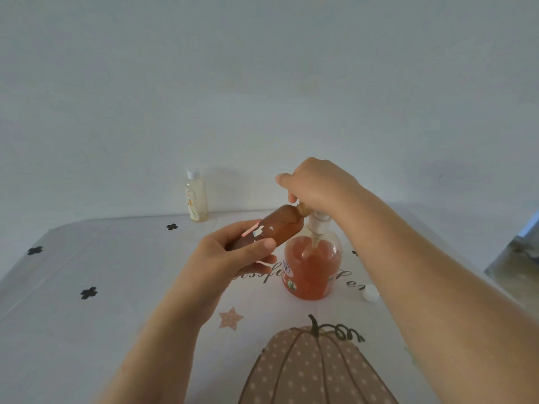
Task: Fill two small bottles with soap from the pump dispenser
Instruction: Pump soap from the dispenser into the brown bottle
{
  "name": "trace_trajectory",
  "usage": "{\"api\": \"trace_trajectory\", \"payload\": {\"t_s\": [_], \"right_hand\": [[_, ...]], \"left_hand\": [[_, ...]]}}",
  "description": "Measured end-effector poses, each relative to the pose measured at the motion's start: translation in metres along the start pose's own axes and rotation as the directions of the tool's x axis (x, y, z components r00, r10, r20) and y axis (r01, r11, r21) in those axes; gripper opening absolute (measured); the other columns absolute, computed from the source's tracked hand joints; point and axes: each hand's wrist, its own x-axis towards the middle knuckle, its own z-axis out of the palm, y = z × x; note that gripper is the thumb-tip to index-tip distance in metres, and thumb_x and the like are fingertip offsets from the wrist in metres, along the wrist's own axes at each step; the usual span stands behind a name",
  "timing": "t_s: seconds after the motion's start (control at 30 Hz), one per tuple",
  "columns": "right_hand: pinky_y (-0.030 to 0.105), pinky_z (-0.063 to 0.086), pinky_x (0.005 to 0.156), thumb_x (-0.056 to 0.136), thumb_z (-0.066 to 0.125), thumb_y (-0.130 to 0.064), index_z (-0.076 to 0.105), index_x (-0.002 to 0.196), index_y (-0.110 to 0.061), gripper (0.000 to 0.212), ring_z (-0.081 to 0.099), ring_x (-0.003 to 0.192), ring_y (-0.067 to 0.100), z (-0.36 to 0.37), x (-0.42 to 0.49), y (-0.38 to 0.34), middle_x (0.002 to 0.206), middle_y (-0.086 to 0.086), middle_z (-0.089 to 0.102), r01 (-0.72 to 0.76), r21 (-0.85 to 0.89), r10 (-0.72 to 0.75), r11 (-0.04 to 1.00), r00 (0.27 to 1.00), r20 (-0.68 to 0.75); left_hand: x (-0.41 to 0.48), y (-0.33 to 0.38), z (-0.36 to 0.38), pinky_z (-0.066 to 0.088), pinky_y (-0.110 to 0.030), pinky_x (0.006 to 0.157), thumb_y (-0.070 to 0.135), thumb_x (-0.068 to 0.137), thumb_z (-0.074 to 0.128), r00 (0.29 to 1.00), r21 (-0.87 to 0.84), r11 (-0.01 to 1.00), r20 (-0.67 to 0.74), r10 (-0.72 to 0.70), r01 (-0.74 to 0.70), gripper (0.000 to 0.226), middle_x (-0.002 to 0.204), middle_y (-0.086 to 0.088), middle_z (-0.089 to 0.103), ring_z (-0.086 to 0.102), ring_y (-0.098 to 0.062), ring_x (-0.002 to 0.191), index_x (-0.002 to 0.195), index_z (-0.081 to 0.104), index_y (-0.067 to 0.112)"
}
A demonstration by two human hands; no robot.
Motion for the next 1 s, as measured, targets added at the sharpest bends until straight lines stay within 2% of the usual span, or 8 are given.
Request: {"api": "trace_trajectory", "payload": {"t_s": [0.2,0.37,0.53,0.77,0.83,0.93,1.0], "right_hand": [[0.030,0.040,0.063,0.097,0.043,-0.043,0.071,0.092,-0.016,0.039,0.063,0.078,0.021,0.007,0.000,0.005,0.082,0.002,0.070,0.007,-0.003,-0.007,1.000,1.000,0.010],[0.031,0.042,0.066,0.097,0.043,-0.044,0.070,0.093,-0.016,0.039,0.065,0.081,0.022,0.010,-0.001,0.005,0.083,0.002,0.071,0.001,0.003,-0.001,1.000,1.000,0.029],[0.029,0.040,0.063,0.097,0.044,-0.044,0.071,0.094,-0.016,0.039,0.063,0.079,0.020,0.009,-0.001,0.005,0.083,0.001,0.069,-0.002,0.008,0.002,1.000,1.000,0.019],[0.029,0.042,0.063,0.096,0.048,-0.039,0.072,0.093,-0.013,0.035,0.061,0.071,0.021,0.002,-0.002,0.001,0.077,0.001,0.068,0.005,0.020,-0.005,1.000,1.000,-0.006],[0.029,0.042,0.063,0.097,0.048,-0.039,0.071,0.094,-0.013,0.035,0.063,0.074,0.022,-0.001,-0.003,-0.002,0.078,0.001,0.069,0.012,0.006,-0.012,1.000,1.000,-0.011],[0.031,0.047,0.069,0.097,0.047,-0.042,0.070,0.094,-0.015,0.035,0.068,0.082,0.023,-0.006,-0.004,-0.003,0.086,0.001,0.072,0.014,-0.013,-0.014,1.000,1.000,-0.005],[0.032,0.049,0.073,0.097,0.047,-0.042,0.070,0.094,-0.015,0.035,0.068,0.084,0.023,-0.008,-0.004,-0.003,0.089,0.001,0.072,0.015,-0.020,-0.015,1.000,1.000,-0.001]], "left_hand": [[0.000,0.003,-0.004,0.056,-0.028,0.066,0.018,0.064,0.088,1.000,0.106,0.994,0.000,-0.006,0.006,0.040,0.080,-0.010,0.073,0.068,-0.021,0.070,0.102,0.078,0.024],[-0.001,0.005,-0.001,0.048,-0.018,0.055,0.028,0.058,0.078,1.000,0.164,0.986,-0.019,0.007,-0.004,0.047,0.072,-0.007,0.070,0.062,-0.013,0.059,0.105,0.075,0.021],[-0.001,0.004,-0.003,0.049,-0.021,0.056,0.021,0.058,0.091,1.000,0.183,0.983,0.007,0.019,-0.020,0.045,0.075,-0.007,0.070,0.063,-0.013,0.065,0.100,0.078,0.028],[-0.003,0.005,0.001,0.049,-0.021,0.059,0.026,0.058,0.083,0.998,0.134,0.990,-0.027,0.052,-0.048,0.046,0.079,-0.006,0.069,0.061,-0.014,0.069,0.104,0.077,0.025],[-0.003,0.005,0.002,0.049,-0.021,0.060,0.023,0.059,0.091,0.998,0.138,0.989,-0.024,0.061,-0.057,0.045,0.078,-0.007,0.068,0.060,-0.015,0.069,0.102,0.078,0.028],[-0.003,0.003,0.004,0.049,-0.026,0.063,0.025,0.062,0.083,0.996,0.140,0.988,-0.041,0.077,-0.071,0.039,0.078,-0.006,0.067,0.060,-0.017,0.069,0.100,0.077,0.032],[-0.003,0.003,0.005,0.048,-0.026,0.063,0.024,0.061,0.087,0.996,0.150,0.986,-0.047,0.076,-0.068,0.042,0.077,-0.010,0.066,0.060,-0.021,0.067,0.101,0.077,0.032]]}}
